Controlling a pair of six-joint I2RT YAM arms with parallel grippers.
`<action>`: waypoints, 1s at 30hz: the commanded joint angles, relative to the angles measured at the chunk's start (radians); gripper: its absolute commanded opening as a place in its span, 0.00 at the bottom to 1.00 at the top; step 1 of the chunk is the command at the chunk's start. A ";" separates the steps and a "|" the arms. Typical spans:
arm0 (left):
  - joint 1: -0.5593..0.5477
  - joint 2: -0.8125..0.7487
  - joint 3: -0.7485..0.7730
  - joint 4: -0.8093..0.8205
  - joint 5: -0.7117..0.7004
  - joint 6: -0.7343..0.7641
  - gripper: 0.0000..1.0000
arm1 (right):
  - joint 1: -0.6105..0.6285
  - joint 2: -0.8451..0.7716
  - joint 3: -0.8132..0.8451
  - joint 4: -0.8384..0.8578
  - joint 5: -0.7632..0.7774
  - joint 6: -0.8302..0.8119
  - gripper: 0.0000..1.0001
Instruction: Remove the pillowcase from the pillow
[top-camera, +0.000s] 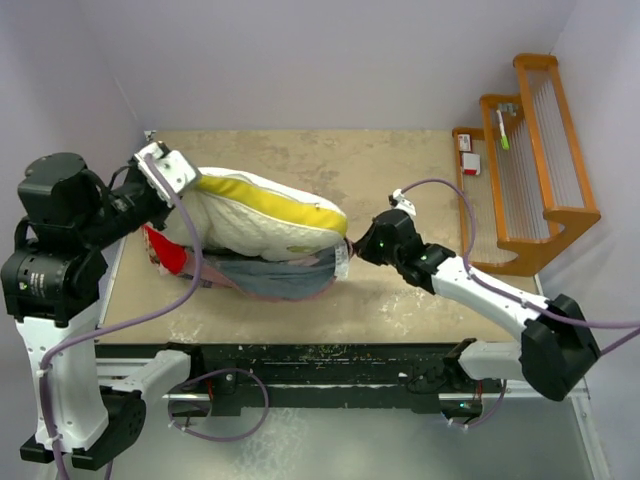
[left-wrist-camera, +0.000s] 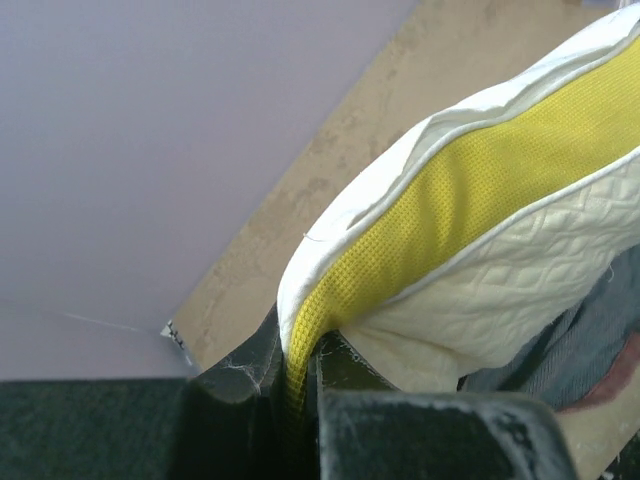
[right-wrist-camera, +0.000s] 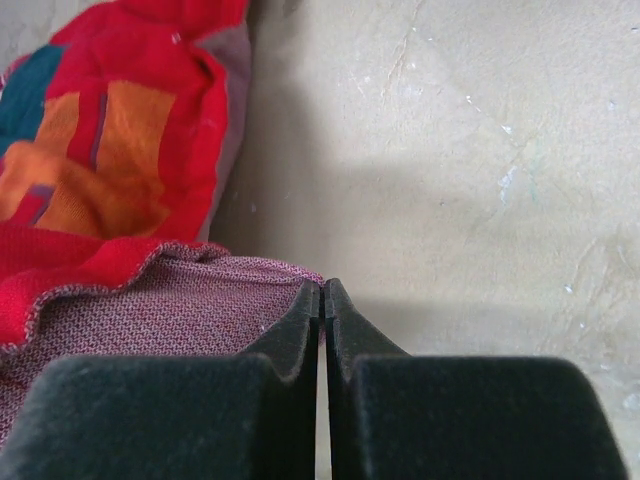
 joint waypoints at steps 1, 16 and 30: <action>0.009 -0.020 0.166 0.289 -0.032 -0.153 0.00 | -0.022 0.087 0.017 0.002 0.028 0.004 0.00; 0.009 -0.025 -0.162 0.248 0.083 -0.056 0.00 | -0.011 -0.166 0.652 -0.353 0.112 -0.381 0.89; 0.001 0.099 -0.202 0.102 0.313 -0.036 0.00 | 0.288 0.094 0.836 -0.320 -0.243 -0.849 0.97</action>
